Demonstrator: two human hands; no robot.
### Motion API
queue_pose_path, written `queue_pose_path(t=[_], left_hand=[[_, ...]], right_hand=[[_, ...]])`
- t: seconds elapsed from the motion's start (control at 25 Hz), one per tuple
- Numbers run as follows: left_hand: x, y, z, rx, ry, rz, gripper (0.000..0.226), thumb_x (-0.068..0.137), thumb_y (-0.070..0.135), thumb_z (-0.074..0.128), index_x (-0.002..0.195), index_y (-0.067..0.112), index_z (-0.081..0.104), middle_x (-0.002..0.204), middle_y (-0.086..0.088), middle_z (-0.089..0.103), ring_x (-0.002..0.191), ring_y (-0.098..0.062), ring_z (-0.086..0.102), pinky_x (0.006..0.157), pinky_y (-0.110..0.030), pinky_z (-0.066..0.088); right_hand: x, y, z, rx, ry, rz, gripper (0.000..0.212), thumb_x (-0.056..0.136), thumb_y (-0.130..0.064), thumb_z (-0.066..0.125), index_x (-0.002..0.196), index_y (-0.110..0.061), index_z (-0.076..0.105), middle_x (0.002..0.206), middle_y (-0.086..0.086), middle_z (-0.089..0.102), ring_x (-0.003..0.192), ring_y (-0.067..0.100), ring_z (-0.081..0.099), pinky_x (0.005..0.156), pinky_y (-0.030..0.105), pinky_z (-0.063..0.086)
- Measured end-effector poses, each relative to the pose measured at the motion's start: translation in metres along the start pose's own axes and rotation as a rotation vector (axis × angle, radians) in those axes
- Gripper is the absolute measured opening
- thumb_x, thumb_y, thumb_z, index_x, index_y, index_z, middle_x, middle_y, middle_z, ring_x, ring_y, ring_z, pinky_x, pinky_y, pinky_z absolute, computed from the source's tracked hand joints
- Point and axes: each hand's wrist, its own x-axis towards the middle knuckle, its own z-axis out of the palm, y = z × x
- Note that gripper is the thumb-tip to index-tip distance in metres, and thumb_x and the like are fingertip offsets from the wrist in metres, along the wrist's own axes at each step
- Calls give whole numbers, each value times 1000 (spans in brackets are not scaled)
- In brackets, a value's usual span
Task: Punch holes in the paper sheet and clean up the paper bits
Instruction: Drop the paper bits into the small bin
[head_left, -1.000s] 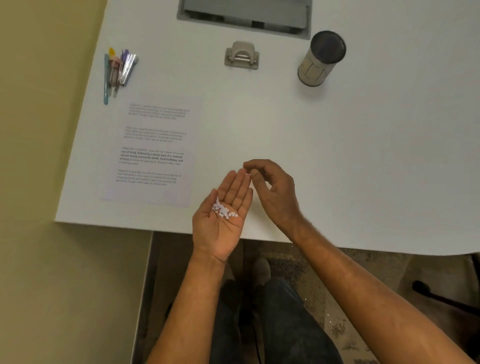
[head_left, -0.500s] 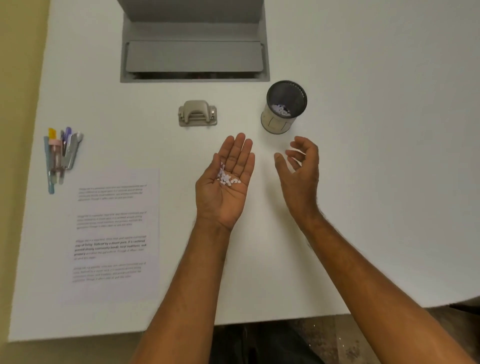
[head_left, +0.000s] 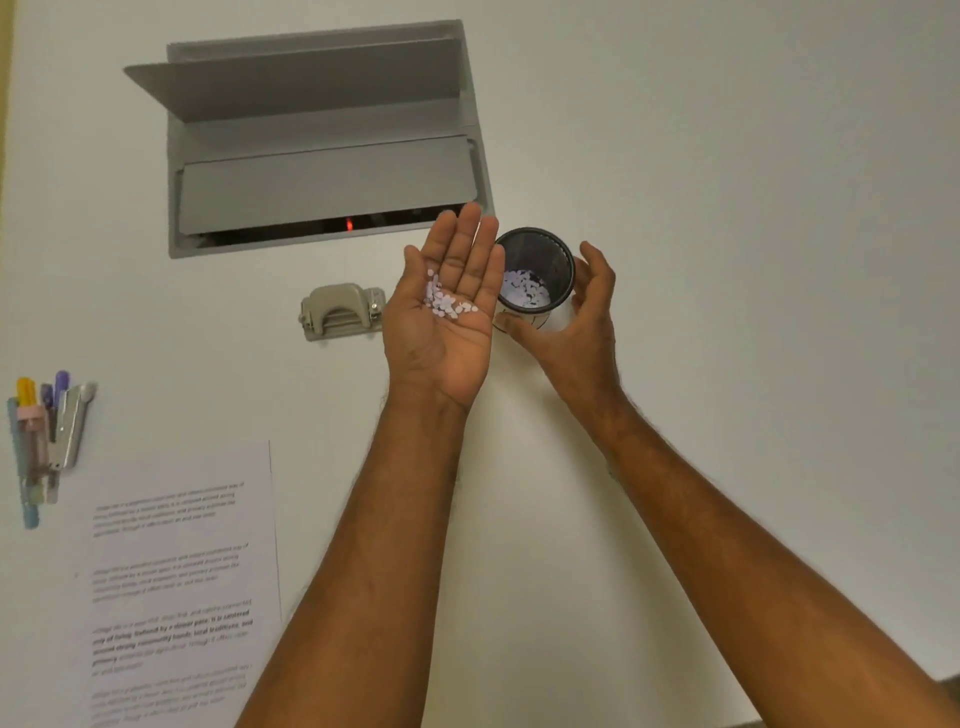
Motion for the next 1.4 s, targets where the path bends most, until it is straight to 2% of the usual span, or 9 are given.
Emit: queue_pose_path(t=[0.12, 0.32, 0.52, 0.68, 0.8, 0.92, 1.08, 1.24, 1.4], left_hand=[[17, -3, 13, 90, -20, 22, 50, 112, 36, 30, 120, 1, 64, 121, -17, 74, 113, -31, 73, 107, -43, 53], [38, -12, 23, 426, -48, 80, 55, 112, 37, 28, 113, 0, 69, 113, -18, 77, 111, -35, 73, 101, -42, 58], [44, -30, 21, 885, -44, 253, 39, 108, 23, 37, 99, 2, 69, 89, -14, 74, 85, -26, 72, 85, -36, 61], [46, -41, 19, 1143, -74, 335, 28, 111, 15, 37, 104, 2, 61, 88, -12, 66, 83, -23, 66, 84, -37, 60], [45, -48, 20, 1247, -75, 365, 39, 108, 27, 36, 102, 3, 65, 97, -16, 72, 94, -30, 72, 93, -45, 61], [40, -53, 20, 1329, -130, 464, 40, 105, 29, 33, 89, 13, 67, 98, -2, 71, 99, -19, 69, 95, -38, 58], [42, -55, 17, 1460, -192, 633, 30, 108, 23, 35, 98, 20, 63, 94, 14, 66, 94, -5, 67, 86, -29, 59], [45, -58, 15, 1497, -117, 727, 29, 107, 24, 38, 99, 14, 64, 92, 10, 63, 89, -9, 65, 84, -31, 60], [47, -55, 16, 1459, -92, 721, 22, 107, 24, 40, 99, 21, 60, 85, 8, 61, 79, -13, 64, 76, -35, 61]], right_hand=[[5, 0, 1, 4, 3, -52, 102, 71, -35, 95, 153, -15, 36, 150, 0, 53, 136, 13, 54, 110, 36, 52], [6, 3, 3, 38, 3, -46, 90, 72, -40, 92, 147, -23, 45, 142, -9, 59, 127, 3, 59, 104, 24, 53], [5, 3, 3, 49, 8, -16, 86, 72, -51, 89, 144, -32, 45, 137, -17, 60, 125, -3, 59, 95, 8, 50], [4, 3, 4, 19, 11, -2, 87, 72, -60, 81, 145, -31, 43, 129, -26, 53, 117, -22, 51, 87, -3, 43], [4, 4, 7, 35, 14, 25, 86, 74, -60, 76, 146, -25, 44, 128, -32, 46, 113, -20, 53, 85, -9, 36], [5, 4, 7, 72, -7, 48, 85, 72, -70, 65, 142, -29, 43, 128, -33, 46, 111, -13, 55, 86, -8, 37], [7, 6, 6, 141, -49, 68, 99, 69, -76, 57, 148, -19, 43, 142, -6, 55, 127, 13, 57, 99, 11, 47], [7, 8, 6, 104, -55, 46, 81, 79, -54, 71, 148, -20, 43, 137, -10, 54, 120, 9, 56, 91, -3, 42], [6, 10, 4, 83, -48, 4, 85, 75, -49, 80, 147, -22, 43, 132, -17, 53, 114, -6, 58, 89, -3, 42]])
